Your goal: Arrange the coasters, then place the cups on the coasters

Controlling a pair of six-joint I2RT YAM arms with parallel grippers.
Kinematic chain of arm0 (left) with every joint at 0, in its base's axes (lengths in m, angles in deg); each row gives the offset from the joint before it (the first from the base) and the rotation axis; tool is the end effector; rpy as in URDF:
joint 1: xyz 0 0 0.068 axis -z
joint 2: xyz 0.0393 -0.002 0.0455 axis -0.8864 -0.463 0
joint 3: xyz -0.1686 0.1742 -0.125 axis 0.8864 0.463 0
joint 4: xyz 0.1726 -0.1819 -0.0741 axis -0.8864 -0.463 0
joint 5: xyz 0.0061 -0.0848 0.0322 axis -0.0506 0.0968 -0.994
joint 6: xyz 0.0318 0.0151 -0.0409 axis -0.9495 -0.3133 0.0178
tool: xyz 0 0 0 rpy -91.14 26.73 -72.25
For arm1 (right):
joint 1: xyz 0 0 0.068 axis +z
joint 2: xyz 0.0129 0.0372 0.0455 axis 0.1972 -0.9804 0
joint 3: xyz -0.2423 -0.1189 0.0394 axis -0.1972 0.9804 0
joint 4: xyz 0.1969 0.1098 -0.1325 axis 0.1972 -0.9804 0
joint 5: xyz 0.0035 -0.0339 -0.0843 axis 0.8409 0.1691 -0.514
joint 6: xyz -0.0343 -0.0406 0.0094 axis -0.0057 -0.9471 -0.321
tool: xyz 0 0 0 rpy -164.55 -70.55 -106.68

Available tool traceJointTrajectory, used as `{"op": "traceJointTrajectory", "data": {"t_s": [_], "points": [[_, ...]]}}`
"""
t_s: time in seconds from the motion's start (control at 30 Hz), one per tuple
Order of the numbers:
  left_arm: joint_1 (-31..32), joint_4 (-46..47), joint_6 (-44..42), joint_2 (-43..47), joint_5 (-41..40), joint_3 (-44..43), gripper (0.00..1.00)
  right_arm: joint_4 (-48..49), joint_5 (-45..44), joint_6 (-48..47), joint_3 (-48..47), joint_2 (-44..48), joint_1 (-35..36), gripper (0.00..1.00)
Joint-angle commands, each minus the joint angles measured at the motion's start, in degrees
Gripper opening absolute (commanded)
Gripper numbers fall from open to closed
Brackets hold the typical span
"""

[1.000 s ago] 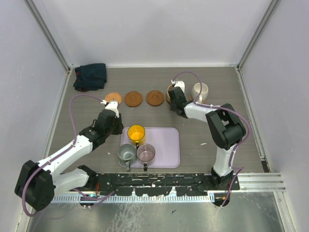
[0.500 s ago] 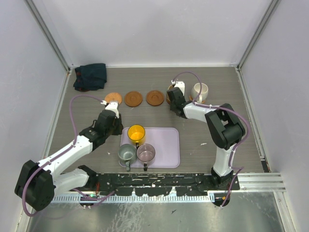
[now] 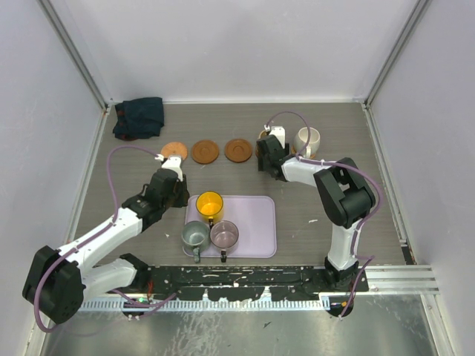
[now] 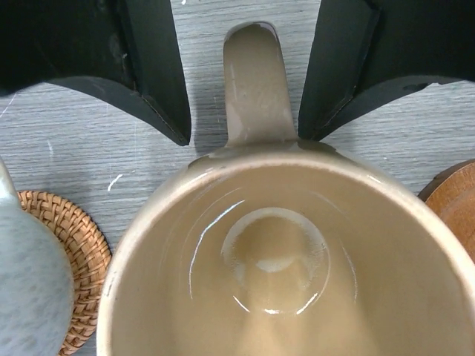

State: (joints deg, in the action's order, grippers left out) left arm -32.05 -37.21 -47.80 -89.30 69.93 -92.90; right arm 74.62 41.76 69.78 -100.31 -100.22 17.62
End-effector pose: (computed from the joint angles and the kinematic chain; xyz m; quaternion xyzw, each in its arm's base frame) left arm 0.1942 -0.1061 0.2157 0.0292 0.9023 -0.1091 0.4161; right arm 0.3516 0.1769 0.1547 -0.0020 0.9076 -0.0485 0.4170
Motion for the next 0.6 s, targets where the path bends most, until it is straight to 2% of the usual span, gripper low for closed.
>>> {"op": "traceJointTrajectory", "data": {"t_s": [0.0,0.13,0.23,0.43,0.57], "points": [[0.11,2.58,0.19,1.09,-0.42,0.05,0.27,0.95,-1.04,-0.18,-1.88,0.57,-0.08,0.65],[0.07,2.54,0.15,1.12,-0.47,0.14,0.27,1.01,-0.45,-0.17,-1.38,1.33,-0.07,0.81],[0.11,2.48,0.19,1.31,-0.5,0.14,0.27,1.06,0.4,-0.5,-1.03,2.31,-0.03,0.99],[0.08,2.23,-0.09,2.19,-1.1,-0.01,0.27,1.72,2.98,-2.3,1.76,7.51,0.73,1.0],[0.04,1.26,-1.08,2.9,-2.2,-0.85,0.27,1.61,3.46,-3.45,4.6,14.57,2.31,1.0]]}}
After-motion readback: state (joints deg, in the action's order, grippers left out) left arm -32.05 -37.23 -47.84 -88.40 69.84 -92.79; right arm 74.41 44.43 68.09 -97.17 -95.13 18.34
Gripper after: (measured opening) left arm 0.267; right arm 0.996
